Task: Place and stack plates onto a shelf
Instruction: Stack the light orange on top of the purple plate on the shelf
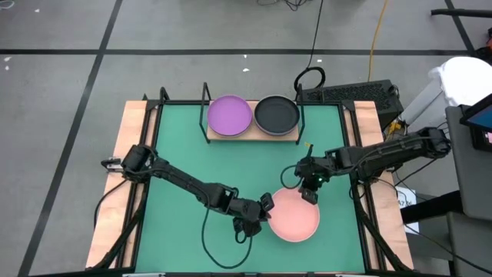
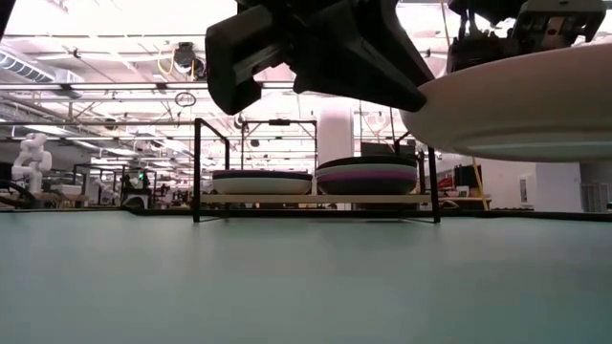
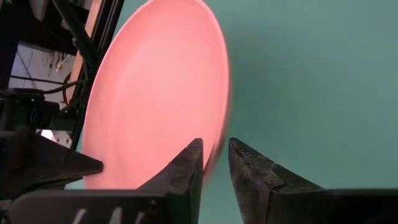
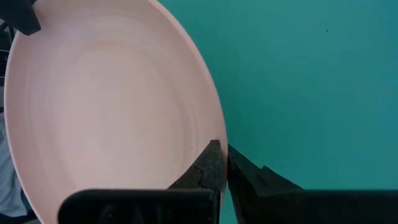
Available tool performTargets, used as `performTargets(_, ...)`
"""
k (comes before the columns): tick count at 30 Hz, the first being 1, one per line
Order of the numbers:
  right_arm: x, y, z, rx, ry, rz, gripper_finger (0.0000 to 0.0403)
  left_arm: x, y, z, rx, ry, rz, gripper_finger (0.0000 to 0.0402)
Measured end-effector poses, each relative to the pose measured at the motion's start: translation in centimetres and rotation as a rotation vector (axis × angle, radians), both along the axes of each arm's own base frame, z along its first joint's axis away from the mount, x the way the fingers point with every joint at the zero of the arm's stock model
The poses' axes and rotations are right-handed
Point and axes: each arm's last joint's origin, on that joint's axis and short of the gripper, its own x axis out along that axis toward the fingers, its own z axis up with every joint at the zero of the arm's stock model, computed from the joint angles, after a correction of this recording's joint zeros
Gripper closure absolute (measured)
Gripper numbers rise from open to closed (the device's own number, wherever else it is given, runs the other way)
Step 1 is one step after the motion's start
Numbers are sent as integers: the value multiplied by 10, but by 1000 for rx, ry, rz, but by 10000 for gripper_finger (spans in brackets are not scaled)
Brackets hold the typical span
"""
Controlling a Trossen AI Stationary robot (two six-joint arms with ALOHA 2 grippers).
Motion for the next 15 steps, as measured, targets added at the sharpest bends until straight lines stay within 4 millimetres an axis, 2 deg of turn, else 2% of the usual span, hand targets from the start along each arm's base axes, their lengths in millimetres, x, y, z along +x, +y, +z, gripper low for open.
performTargets(9, 0, 0, 0, 7, 2, -13, 401, 0, 0, 0, 41, -7, -41, 375)
performTargets(12, 0, 0, 0, 12, 4, -16, 401, 0, 0, 0, 67, -12, -62, 377)
performTargets(15, 0, 0, 0, 29, 11, -13, 401, 1, 0, 1, 70, -22, -68, 359)
